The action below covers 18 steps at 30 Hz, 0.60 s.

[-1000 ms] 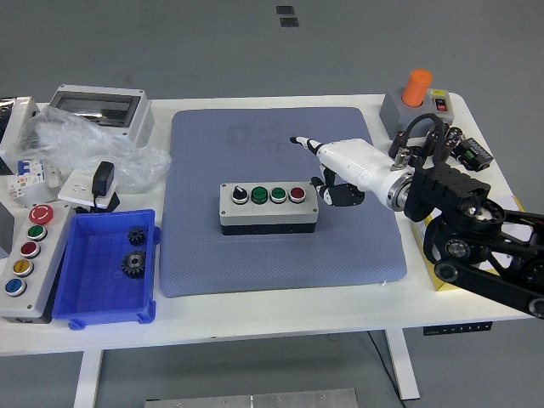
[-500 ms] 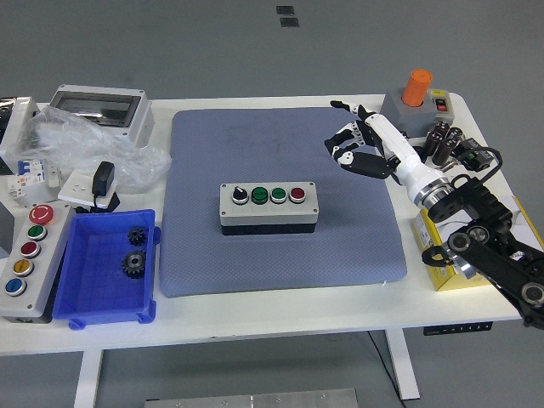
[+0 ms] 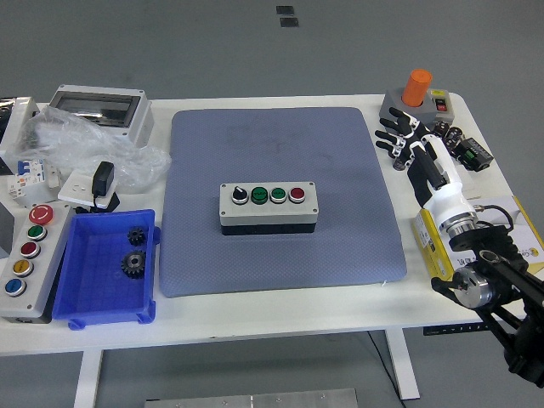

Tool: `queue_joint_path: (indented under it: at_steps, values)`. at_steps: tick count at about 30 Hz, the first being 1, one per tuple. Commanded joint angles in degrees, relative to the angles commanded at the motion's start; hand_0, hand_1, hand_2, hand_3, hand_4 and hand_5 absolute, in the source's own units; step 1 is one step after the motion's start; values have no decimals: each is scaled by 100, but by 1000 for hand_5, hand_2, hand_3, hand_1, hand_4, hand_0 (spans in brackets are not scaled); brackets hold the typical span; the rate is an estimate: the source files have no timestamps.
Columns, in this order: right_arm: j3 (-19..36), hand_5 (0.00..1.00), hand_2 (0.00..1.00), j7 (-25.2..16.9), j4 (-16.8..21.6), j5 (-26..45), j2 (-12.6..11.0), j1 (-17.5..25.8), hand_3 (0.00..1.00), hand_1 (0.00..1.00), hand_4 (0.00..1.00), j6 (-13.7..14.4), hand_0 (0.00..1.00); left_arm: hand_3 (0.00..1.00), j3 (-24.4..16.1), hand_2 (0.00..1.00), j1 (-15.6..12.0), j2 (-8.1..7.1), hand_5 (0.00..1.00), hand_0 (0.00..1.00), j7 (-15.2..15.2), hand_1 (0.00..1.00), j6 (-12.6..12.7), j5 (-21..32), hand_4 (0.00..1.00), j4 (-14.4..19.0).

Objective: Pick up the button,place it on the desk,press the button,press the button

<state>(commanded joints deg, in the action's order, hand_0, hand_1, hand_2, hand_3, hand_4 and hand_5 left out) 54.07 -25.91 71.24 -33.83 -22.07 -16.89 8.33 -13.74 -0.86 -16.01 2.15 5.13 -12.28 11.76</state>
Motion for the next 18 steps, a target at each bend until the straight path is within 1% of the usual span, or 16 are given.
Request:
queue_joint_path:
  at_steps: [1,2,4,7,8,13,14,18]
  values:
    - [4,998,847,-20,-19,115,9,22,824,793,998,-5,859,611,-13,603,0,0,398,608,2,645,0,-17,567,1]
    - [20,998,801,-36,-33,240,23,52,783,778,998,-6,876,612,-26,603,0,-1,399,609,3,646,-1,-30,574,3]
    - [79,998,801,-53,-44,390,60,120,783,778,998,-3,876,612,-38,603,-2,-1,399,609,10,646,0,-49,574,4]
    - [145,998,801,-59,-47,419,104,194,783,778,998,7,876,612,-43,603,-2,1,399,609,17,646,1,-59,574,5]
    - [161,998,701,-60,-45,411,117,216,680,674,998,11,760,614,-45,604,0,1,401,608,18,646,2,-62,589,5]
    - [146,998,701,-55,-34,391,144,259,680,674,998,29,760,614,-56,604,14,0,401,608,24,646,2,-74,589,5]
    - [131,998,591,-51,-28,385,148,259,628,570,998,33,650,614,-60,604,17,-2,398,609,25,646,2,-77,604,5]
    - [99,998,591,-38,5,342,167,251,628,570,998,45,650,614,-77,604,27,-4,398,609,27,646,1,-93,604,5]
